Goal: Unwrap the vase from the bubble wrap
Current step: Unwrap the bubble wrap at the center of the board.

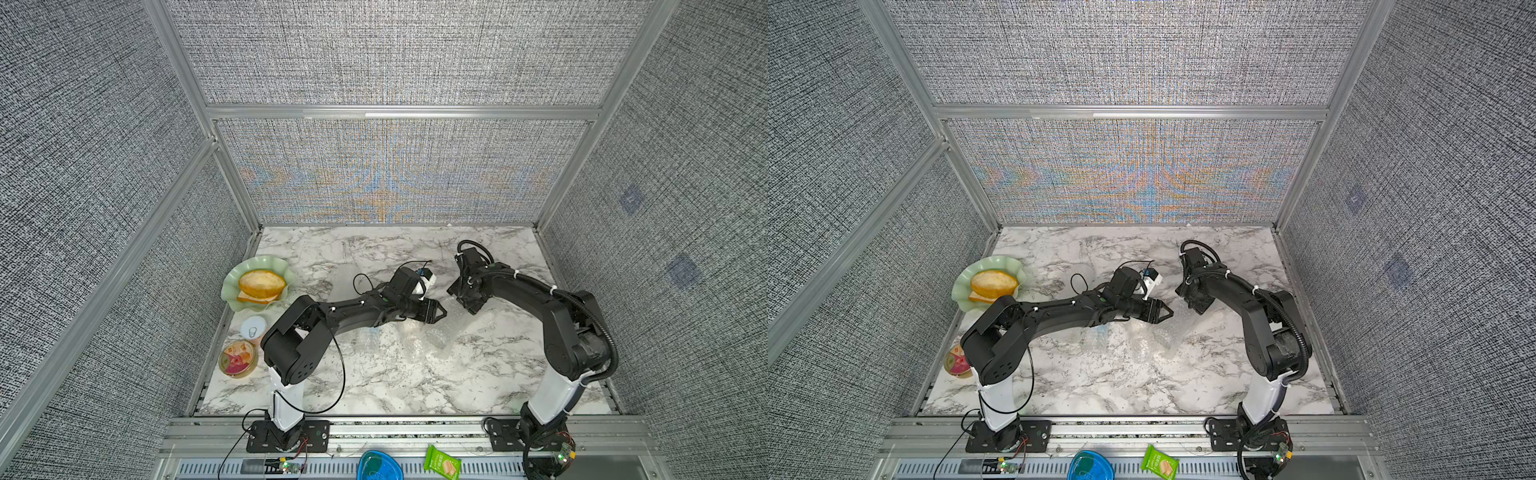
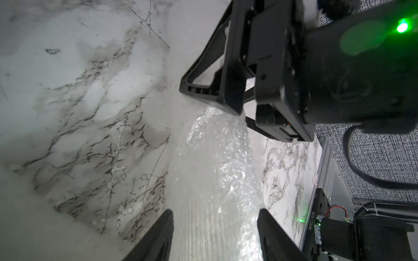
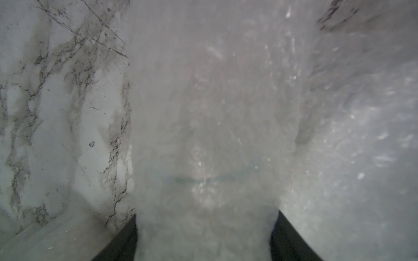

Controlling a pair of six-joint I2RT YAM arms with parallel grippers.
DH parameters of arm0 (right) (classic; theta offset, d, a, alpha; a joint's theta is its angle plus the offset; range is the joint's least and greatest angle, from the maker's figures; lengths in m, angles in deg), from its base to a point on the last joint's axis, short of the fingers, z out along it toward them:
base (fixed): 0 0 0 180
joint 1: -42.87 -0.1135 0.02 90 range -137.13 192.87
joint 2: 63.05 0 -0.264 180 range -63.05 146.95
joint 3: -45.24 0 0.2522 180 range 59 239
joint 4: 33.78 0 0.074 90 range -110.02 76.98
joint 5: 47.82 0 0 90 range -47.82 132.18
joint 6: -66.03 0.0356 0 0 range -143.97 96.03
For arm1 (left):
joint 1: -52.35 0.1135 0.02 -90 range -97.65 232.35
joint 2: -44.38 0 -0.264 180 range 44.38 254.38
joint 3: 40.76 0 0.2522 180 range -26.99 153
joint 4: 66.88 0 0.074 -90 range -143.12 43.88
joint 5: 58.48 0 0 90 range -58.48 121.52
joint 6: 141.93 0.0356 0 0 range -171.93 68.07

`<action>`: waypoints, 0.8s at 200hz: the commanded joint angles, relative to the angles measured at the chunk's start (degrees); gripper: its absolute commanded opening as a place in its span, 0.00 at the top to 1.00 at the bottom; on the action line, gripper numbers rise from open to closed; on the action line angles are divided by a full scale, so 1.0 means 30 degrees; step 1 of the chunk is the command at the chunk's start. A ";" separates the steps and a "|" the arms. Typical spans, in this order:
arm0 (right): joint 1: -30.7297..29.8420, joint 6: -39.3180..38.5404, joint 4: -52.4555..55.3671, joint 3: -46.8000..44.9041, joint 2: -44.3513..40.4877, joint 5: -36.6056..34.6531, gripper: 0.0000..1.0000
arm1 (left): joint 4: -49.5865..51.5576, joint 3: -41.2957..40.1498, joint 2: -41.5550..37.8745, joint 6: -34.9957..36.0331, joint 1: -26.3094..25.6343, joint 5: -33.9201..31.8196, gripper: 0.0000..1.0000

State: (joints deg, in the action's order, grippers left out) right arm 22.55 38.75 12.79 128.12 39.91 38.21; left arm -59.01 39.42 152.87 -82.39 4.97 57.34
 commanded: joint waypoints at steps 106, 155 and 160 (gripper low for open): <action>0.0019 0.0560 0.0774 -0.0218 0.0269 0.0330 0.35 | -0.4534 -0.1478 -0.0262 -0.3262 -0.0077 0.2991 0.55; 0.0012 0.0648 0.0692 -0.0302 0.0277 0.0356 0.35 | -0.5214 -0.1776 -0.0750 -0.3660 -0.0095 0.3111 0.62; 0.0006 0.0640 0.0670 -0.0306 0.0266 0.0384 0.35 | -0.5214 -0.1776 -0.0724 -0.3635 -0.0087 0.3111 0.64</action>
State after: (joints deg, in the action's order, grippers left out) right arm 22.64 38.51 12.36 127.84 40.09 38.19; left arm -71.82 34.13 150.99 -92.57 4.76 65.08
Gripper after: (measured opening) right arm 0.655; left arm 0.386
